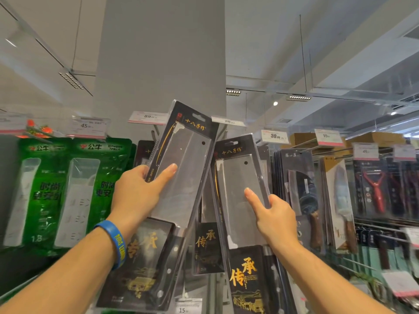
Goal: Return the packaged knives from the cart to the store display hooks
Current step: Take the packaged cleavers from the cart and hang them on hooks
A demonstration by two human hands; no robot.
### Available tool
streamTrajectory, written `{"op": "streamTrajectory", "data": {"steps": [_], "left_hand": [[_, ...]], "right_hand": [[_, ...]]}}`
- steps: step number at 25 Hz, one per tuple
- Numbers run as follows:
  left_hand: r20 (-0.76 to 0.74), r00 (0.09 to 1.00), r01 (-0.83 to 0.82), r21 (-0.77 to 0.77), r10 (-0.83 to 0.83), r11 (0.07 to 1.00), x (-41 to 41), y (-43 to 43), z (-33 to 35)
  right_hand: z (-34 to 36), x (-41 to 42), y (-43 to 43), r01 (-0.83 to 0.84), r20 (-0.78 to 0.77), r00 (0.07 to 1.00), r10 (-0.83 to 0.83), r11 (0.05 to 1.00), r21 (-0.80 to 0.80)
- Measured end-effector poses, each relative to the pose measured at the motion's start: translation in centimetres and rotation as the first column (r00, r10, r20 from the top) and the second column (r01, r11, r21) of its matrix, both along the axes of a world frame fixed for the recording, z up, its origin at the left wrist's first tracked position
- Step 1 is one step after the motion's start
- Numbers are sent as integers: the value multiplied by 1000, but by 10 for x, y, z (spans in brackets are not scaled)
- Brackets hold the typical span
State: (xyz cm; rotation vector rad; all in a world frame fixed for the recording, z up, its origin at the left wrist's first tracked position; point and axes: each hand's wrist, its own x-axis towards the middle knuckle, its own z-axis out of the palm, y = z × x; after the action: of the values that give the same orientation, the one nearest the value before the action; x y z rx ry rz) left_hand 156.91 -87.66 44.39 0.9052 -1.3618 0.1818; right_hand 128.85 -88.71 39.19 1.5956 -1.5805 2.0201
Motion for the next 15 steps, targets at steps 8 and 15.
{"op": "streamTrajectory", "data": {"steps": [8,15], "left_hand": [[-17,999,35,-45,-36,998,-3,4,14],[-20,999,48,-36,-49,998,-7,7,16]], "right_hand": [[15,5,-4,-6,-4,1000,6,999,-43],[9,18,-9,-11,-39,999,12,1000,13]]}}
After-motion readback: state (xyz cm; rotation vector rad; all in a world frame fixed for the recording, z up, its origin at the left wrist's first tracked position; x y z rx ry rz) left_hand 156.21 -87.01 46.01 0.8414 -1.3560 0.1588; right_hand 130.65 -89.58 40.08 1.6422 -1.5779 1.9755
